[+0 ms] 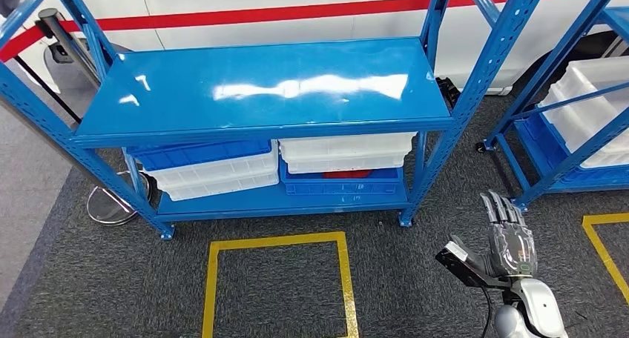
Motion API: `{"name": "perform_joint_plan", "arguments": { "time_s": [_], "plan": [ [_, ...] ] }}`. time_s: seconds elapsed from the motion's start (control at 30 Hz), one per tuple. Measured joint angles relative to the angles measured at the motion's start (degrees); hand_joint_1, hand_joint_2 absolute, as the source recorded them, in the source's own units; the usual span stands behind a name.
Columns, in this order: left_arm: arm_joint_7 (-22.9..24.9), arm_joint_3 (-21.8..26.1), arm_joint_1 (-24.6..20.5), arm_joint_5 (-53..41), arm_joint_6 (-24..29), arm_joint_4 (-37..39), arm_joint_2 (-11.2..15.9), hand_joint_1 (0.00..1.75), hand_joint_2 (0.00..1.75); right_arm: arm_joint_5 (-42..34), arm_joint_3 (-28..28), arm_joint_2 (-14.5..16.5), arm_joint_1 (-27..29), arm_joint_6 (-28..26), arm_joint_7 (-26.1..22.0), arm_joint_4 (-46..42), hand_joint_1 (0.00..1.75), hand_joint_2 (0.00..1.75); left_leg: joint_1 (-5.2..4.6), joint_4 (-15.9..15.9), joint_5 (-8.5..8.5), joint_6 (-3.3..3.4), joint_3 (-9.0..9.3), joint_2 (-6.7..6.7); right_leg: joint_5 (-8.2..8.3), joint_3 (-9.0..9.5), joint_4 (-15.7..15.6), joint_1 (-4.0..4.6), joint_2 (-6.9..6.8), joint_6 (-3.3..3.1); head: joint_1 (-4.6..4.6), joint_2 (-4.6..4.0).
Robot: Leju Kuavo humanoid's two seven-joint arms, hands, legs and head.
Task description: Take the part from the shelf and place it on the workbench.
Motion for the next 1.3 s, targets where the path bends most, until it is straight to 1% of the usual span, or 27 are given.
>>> {"name": "perform_joint_plan", "arguments": {
  "time_s": [0.03,0.07,0.1,0.13,0.17,0.2,0.23,0.27,0.33,0.37,0.4,0.47,0.5,0.6,0.7,0.83,0.9,1.03,1.13,1.23,1.27,1.3],
  "plan": [
    [0.0,0.0,0.1,0.1,0.0,0.0,0.0,0.0,0.0,-0.1,0.0,0.0,0.0,0.0,-0.1,0.1,0.0,0.0,0.27,-0.2,-1.68,-0.24,-0.88,0.09,-0.55,0.64,0.0,0.0,0.06,0.03,0.0,0.0],
    [0.0,0.0,0.1,0.1,0.0,0.0,0.0,0.0,0.0,-0.2,0.0,0.0,0.0,0.0,-0.2,0.1,0.0,0.0,0.48,-1.7,-1.68,-0.41,-1.17,0.19,-1.08,1.3,0.0,-0.01,0.11,0.1,0.01,0.0],
    [0.0,0.0,0.2,0.1,0.0,0.0,0.0,0.0,0.0,-0.3,0.0,0.0,0.0,0.0,-0.2,0.2,0.0,0.0,0.63,-4.4,0.17,-0.45,-0.9,0.28,-1.57,1.96,0.0,-0.02,0.14,0.21,0.0,0.0],
    [0.0,0.0,0.2,0.1,-0.1,0.0,0.0,0.0,0.0,-0.4,0.0,0.0,0.0,0.0,-0.3,0.2,0.0,0.0,0.7,-8.1,3.59,-0.31,-0.19,0.38,-2.0,2.54,0.0,-0.03,0.13,0.37,0.0,0.0],
    [0.0,0.0,0.3,0.1,-0.1,0.0,0.0,0.0,0.0,-0.4,0.0,0.0,-0.1,0.0,-0.3,0.3,0.0,0.0,0.64,-11.3,6.55,-0.06,0.43,0.46,-2.36,3.06,0.1,0.02,0.16,0.59,0.01,0.0],
    [0.0,0.0,0.3,0.1,-0.1,0.0,0.0,0.0,0.0,-0.5,0.0,0.0,-0.2,0.0,-0.4,0.4,0.0,0.0,0.54,-13.5,8.45,0.25,0.91,0.51,-2.63,3.38,0.1,0.07,0.19,0.87,0.01,0.0],
    [0.0,0.0,0.3,0.1,-0.1,0.0,0.0,0.0,0.0,-0.7,0.0,0.0,-0.4,-0.1,-0.6,0.5,0.0,0.0,0.43,-14.7,9.62,0.63,1.1,0.54,-2.86,3.54,0.1,0.13,0.22,1.22,0.01,0.0],
    [0.0,0.0,0.3,0.1,-0.1,0.0,0.0,0.0,0.0,-0.8,0.0,0.0,-0.6,-0.1,-0.7,0.6,0.0,0.0,0.4,-14.9,9.8,0.82,1.13,0.52,-3.14,3.66,0.2,0.26,0.25,1.45,0.01,0.0],
    [-0.1,0.0,0.4,0.1,-0.1,0.0,0.0,0.0,0.0,-1.1,0.0,-0.1,-1.0,-0.3,-1.1,0.8,0.0,0.0,0.46,-15.2,10.94,0.92,1.36,0.42,-3.44,3.74,0.1,0.36,0.18,0.81,0.01,-0.01],
    [-0.1,0.0,0.4,0.2,-0.1,0.0,0.0,0.0,0.0,-1.3,0.0,-0.1,-1.2,-0.3,-1.2,1.0,0.0,0.0,0.47,-15.3,11.2,0.87,1.45,0.36,-3.43,3.8,0.1,0.4,0.13,0.48,0.02,-0.01],
    [-0.2,0.0,0.4,0.2,-0.1,0.0,-0.1,0.0,0.0,-1.5,0.0,-0.2,-1.4,-0.4,-1.3,1.1,0.0,0.0,0.39,-15.3,11.19,0.95,1.44,0.31,-3.31,3.87,-0.1,0.33,0.09,0.3,0.02,-0.01],
    [-0.3,0.0,0.4,0.3,0.0,0.0,0.0,0.0,0.0,-1.8,0.0,-0.3,-1.8,-0.4,-1.4,1.5,0.0,0.0,0.27,-15.4,11.19,1.28,1.4,0.25,-3.13,4.03,-0.5,0.24,0.08,0.92,0.02,-0.01],
    [-0.3,0.0,0.4,0.3,0.0,0.0,0.0,0.0,0.0,-1.9,0.0,-0.3,-2.0,-0.4,-1.5,1.7,0.0,0.0,0.24,-15.4,11.15,1.43,1.4,0.25,-3.12,4.12,-0.6,0.21,0.08,1.1,0.02,-0.01],
    [-0.4,0.0,0.4,0.3,0.0,0.0,0.0,0.0,0.0,-1.9,0.0,-0.3,-2.6,-0.4,-1.7,2.2,0.0,0.0,0.15,-15.3,11.04,1.78,1.42,0.24,-3.09,4.28,-0.9,0.15,0.08,1.43,0.02,0.0],
    [-0.5,0.0,0.4,0.3,0.0,0.0,-0.1,0.0,0.0,-2.0,0.0,-0.3,-2.8,-0.4,-1.7,2.7,0.0,0.0,0.08,-15.3,10.96,2.0,1.43,0.23,-3.11,4.37,-1.0,0.08,0.07,1.91,0.02,0.0],
    [-1.0,0.0,0.4,-0.2,0.1,0.0,-0.2,0.0,1.75,-3.3,0.0,-0.3,-1.9,-0.2,-1.8,2.8,0.0,0.0,0.01,-15.3,10.87,2.12,1.46,0.23,-3.18,4.4,-1.0,0.01,0.05,2.38,0.02,-0.01],
    [-1.2,0.0,0.6,-0.6,0.6,0.0,-0.2,0.0,1.75,-6.8,0.0,-0.2,-0.4,2.3,-2.9,2.0,0.0,0.0,0.02,-15.3,10.82,2.16,1.46,0.18,-3.25,4.42,-1.0,0.0,0.01,2.56,0.02,0.0],
    [-1.1,-0.4,0.9,-0.9,1.4,0.0,-0.5,0.0,1.75,-19.4,0.0,1.0,2.7,13.0,-7.6,0.7,0.0,1.75,0.02,-15.4,10.73,2.11,1.48,0.16,-3.33,4.37,-1.0,0.01,0.01,2.64,0.02,-0.01],
    [-1.2,-0.5,0.9,-1.0,1.3,0.0,-0.6,0.0,1.75,-29.6,0.0,2.9,3.1,22.0,-10.6,2.1,0.0,1.75,0.06,-15.5,10.7,2.06,1.55,0.22,-3.39,4.35,-1.0,0.05,0.06,2.61,0.02,-0.01],
    [-0.8,-0.8,0.9,-1.3,0.9,0.0,-0.6,0.0,1.75,-39.9,-0.1,5.3,2.7,31.5,-12.1,6.9,0.0,1.75,0.09,-15.5,10.69,2.03,1.63,0.25,-3.45,4.38,-1.0,0.08,0.06,2.55,0.02,-0.01],
    [-0.4,-0.8,0.9,-1.4,0.8,0.0,-0.6,0.0,1.75,-42.4,-0.2,6.0,2.4,33.8,-12.0,9.3,0.0,1.75,0.1,-15.6,10.69,2.02,1.64,0.24,-3.46,4.38,-1.0,0.09,0.06,2.54,0.02,-0.01],
    [-0.1,-0.8,0.9,-1.4,0.8,0.0,-0.6,0.0,1.75,-43.7,-0.2,6.4,2.2,34.9,-12.0,10.6,0.0,1.75,0.1,-15.6,10.7,2.02,1.65,0.24,-3.47,4.38,-1.0,0.09,0.06,2.53,0.02,-0.01]
  ]
}}
